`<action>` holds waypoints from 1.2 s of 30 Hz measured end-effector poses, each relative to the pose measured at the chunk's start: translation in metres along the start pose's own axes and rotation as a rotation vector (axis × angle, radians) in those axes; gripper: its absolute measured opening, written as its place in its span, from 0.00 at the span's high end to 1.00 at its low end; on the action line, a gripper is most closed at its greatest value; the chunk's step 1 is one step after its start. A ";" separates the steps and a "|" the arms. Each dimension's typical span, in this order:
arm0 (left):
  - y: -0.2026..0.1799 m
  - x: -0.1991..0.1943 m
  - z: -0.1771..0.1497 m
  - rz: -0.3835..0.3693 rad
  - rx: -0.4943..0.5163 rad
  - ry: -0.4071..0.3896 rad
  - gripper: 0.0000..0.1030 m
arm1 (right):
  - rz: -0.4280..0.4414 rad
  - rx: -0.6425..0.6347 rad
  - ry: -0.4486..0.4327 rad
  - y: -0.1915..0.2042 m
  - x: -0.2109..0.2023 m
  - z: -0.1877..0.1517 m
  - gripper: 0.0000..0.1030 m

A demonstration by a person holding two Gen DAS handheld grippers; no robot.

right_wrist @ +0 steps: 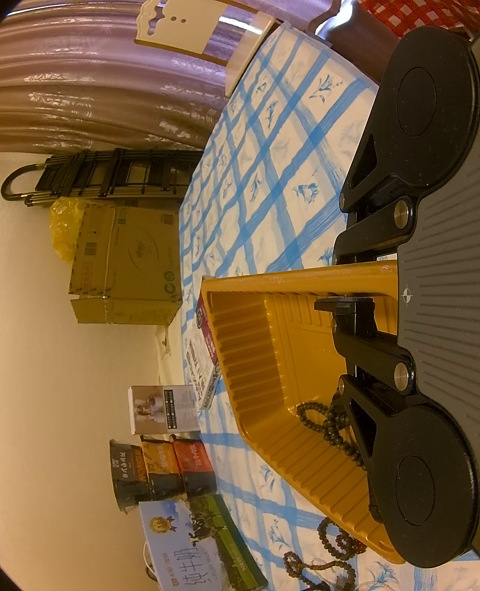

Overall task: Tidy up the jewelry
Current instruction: 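Lift the black pendant into the orange tray and open the left tool, then move the open left tool back over the remaining bead strands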

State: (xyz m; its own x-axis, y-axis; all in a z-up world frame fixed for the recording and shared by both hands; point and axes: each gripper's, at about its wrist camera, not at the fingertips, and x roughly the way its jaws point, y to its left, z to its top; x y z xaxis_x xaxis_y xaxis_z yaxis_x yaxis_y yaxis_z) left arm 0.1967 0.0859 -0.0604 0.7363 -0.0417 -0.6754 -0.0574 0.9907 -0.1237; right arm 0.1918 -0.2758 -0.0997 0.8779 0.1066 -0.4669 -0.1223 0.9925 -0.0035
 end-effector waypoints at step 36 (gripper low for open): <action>-0.138 0.063 0.017 -0.292 0.036 0.058 0.73 | 0.005 0.009 0.001 0.004 0.001 0.002 0.96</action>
State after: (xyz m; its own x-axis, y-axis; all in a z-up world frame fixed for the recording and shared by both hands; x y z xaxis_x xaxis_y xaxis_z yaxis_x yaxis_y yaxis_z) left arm 0.2625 -0.0513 -0.0739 0.6783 -0.3319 -0.6556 0.1760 0.9396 -0.2937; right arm 0.1936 -0.2716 -0.0986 0.8765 0.1118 -0.4682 -0.1231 0.9924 0.0066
